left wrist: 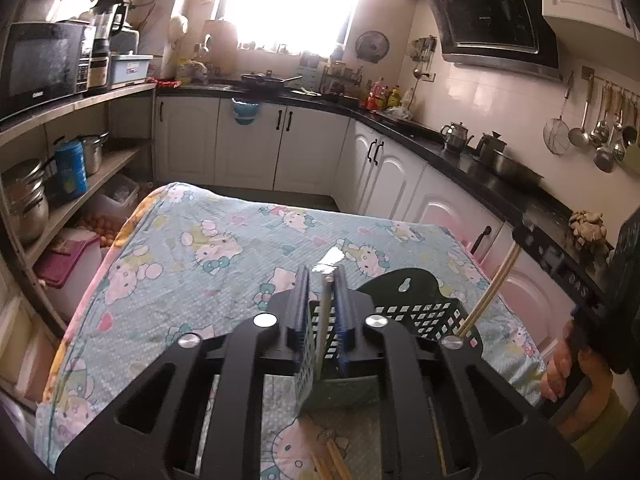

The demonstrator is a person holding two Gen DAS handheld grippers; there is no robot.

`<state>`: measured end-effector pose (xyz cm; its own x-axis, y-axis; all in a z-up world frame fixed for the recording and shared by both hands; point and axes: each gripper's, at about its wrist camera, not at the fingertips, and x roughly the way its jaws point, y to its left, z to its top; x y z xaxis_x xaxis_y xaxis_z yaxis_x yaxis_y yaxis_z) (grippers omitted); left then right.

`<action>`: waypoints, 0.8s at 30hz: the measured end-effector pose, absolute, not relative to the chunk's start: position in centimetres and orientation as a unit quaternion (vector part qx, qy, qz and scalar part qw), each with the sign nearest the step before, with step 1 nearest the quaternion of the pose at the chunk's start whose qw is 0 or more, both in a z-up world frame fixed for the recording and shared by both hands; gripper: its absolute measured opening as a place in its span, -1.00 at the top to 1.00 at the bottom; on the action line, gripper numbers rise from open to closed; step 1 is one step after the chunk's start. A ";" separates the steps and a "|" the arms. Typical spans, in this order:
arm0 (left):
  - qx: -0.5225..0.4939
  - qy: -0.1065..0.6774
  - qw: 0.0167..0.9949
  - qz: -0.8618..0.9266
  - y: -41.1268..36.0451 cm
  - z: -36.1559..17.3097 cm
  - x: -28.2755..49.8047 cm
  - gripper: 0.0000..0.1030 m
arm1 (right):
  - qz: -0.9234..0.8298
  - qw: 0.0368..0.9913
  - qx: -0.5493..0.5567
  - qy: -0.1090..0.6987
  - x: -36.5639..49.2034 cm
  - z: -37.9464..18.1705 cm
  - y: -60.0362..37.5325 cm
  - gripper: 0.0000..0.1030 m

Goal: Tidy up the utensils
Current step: 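Carry both chopsticks over the green caddy and open both grippers to drop them in, then withdraw both grippers from the caddy toward the remaining chopsticks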

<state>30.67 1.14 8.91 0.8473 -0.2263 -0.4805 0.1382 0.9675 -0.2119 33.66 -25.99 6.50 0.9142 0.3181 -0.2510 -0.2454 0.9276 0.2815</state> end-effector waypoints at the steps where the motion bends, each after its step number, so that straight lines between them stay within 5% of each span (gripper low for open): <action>1: -0.086 0.260 0.957 -0.095 1.2 8.9 30.6 0.76 | 0.144 0.970 0.123 0.153 33.5 6.3 -26.1 0.83; 13: -0.102 0.275 0.951 -0.096 1.9 8.5 28.6 0.34 | 0.157 0.961 0.117 0.195 30.1 5.8 -26.8 0.18; 24: -0.109 0.286 0.947 -0.099 2.6 7.5 25.4 -0.22 | 0.184 0.951 0.077 0.235 26.1 5.2 -25.1 -0.01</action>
